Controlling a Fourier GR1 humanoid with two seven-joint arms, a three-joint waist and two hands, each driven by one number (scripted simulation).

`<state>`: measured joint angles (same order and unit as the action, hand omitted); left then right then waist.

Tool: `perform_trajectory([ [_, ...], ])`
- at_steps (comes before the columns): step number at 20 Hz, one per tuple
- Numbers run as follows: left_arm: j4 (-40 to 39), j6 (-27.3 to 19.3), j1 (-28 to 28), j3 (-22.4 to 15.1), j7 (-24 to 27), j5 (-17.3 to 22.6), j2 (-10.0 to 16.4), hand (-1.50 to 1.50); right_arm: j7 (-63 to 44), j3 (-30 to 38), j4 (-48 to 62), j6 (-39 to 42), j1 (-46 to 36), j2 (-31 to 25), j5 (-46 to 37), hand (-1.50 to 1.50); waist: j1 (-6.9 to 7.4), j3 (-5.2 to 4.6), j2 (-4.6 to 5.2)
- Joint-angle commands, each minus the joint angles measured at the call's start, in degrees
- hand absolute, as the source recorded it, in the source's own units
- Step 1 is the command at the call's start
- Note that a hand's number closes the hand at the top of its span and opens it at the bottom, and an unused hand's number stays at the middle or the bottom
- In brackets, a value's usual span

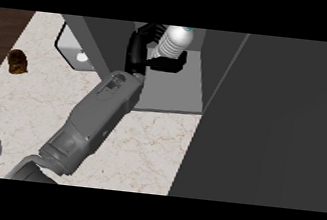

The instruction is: Pick up the bottled water, place it into the cabinet and close the cabinet

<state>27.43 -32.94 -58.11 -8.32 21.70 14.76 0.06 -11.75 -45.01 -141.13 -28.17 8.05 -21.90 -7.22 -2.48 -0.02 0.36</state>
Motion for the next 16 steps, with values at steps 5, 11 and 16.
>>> perform_trajectory([
  [5,-11.68,-2.64,-3.68,2.65,3.74,-0.50,-0.05,1.50,-0.61,-2.34,-5.39,0.17,1.33,-0.81,-2.24,-1.50,-0.88,-0.04,0.43],
  [11,-16.41,-4.03,-6.47,4.72,5.70,0.01,-0.04,1.50,0.50,-1.17,-2.70,1.34,-0.30,-0.84,0.13,-1.50,-1.96,-0.05,0.99],
  [16,-19.68,-5.25,-6.18,5.01,7.91,-2.00,0.57,1.50,0.49,-0.29,-3.26,1.40,0.03,-1.66,0.85,-1.50,-2.01,-0.05,1.18],
])
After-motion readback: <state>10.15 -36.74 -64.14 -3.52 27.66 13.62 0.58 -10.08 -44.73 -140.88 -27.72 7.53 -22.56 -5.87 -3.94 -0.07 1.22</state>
